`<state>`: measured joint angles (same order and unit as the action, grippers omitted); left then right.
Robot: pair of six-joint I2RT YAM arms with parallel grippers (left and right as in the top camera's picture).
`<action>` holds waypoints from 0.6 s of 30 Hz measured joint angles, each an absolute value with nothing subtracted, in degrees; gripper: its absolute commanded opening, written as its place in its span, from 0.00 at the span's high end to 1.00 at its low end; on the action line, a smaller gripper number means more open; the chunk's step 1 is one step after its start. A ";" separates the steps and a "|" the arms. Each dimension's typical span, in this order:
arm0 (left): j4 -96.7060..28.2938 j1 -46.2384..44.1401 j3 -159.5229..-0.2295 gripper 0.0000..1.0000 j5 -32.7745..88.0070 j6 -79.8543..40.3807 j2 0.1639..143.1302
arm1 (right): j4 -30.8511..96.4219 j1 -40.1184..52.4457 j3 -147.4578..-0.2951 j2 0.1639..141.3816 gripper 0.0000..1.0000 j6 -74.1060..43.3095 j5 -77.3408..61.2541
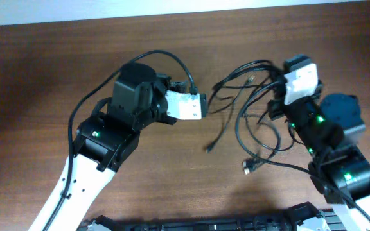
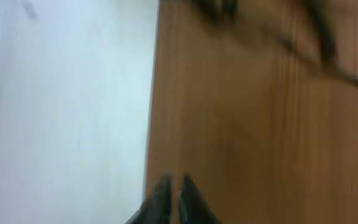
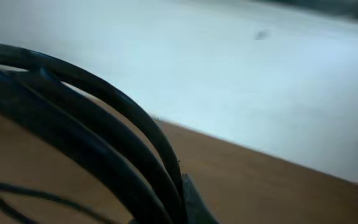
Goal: Untangle cables
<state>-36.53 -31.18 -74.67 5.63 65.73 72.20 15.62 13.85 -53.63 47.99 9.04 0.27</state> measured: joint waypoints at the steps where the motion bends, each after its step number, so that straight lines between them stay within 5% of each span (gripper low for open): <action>1: -37.65 -31.18 -74.67 1.00 3.57 64.97 72.20 | 15.27 13.85 -53.63 47.46 0.96 9.30 1.76; 4: -40.03 -31.07 -74.67 0.99 -3.64 59.79 72.20 | 14.46 13.85 -53.63 46.17 0.96 10.13 6.33; 12: -40.10 -26.96 -74.67 0.59 -8.23 41.12 72.20 | 15.00 13.85 -53.63 46.06 0.95 6.20 9.69; 13: -40.10 -26.11 -74.67 0.01 -8.23 38.76 72.20 | 15.53 13.85 -53.63 46.06 0.95 5.30 9.85; 18: -40.23 -22.83 -74.67 0.01 -8.14 31.29 72.20 | 26.22 13.85 -58.61 48.40 0.95 2.76 10.11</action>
<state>-40.23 -22.83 -74.67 -8.14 31.29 72.20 26.22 13.85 -58.61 48.40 2.76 10.11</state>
